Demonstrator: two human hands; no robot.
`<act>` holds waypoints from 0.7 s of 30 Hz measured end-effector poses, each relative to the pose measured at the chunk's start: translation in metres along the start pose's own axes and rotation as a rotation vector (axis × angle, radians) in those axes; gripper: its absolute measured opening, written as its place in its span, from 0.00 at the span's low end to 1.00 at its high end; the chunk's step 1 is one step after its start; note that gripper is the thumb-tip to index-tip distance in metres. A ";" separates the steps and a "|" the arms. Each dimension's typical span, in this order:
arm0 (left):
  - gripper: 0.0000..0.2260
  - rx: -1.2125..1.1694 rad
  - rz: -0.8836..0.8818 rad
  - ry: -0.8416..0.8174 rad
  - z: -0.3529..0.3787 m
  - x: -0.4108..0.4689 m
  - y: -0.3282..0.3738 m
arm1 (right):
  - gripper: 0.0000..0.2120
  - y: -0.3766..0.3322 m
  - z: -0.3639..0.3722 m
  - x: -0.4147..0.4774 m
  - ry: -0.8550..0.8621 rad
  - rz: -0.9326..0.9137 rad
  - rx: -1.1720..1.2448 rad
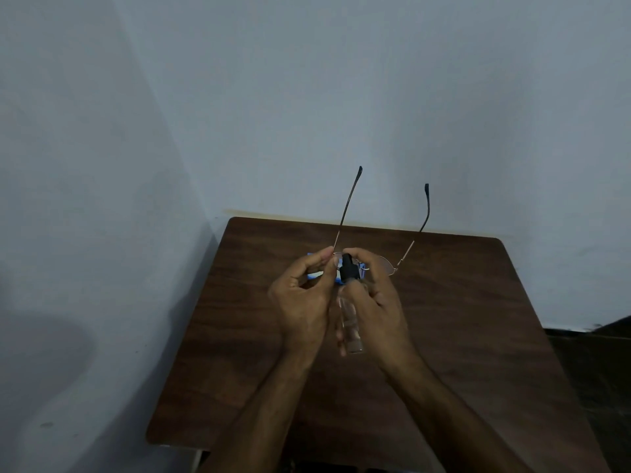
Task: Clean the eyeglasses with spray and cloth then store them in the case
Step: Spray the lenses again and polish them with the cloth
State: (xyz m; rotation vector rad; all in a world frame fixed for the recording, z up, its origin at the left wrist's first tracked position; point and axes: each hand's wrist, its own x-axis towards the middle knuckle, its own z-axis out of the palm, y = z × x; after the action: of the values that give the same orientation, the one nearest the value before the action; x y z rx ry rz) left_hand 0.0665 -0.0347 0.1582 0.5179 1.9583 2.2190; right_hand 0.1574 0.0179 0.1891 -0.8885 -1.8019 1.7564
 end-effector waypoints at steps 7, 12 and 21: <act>0.12 0.006 0.033 -0.008 -0.004 0.001 -0.003 | 0.23 -0.005 0.007 -0.005 -0.008 0.100 0.228; 0.13 -0.004 0.029 0.001 -0.007 0.003 -0.005 | 0.22 -0.009 0.006 0.000 0.036 0.066 0.215; 0.13 -0.006 0.073 0.005 -0.011 0.004 -0.008 | 0.23 -0.028 0.007 0.003 0.022 0.003 0.380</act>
State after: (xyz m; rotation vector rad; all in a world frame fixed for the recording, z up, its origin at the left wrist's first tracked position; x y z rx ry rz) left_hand 0.0580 -0.0427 0.1499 0.5929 1.9649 2.2707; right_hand 0.1472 0.0160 0.2158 -0.7485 -1.3843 1.9911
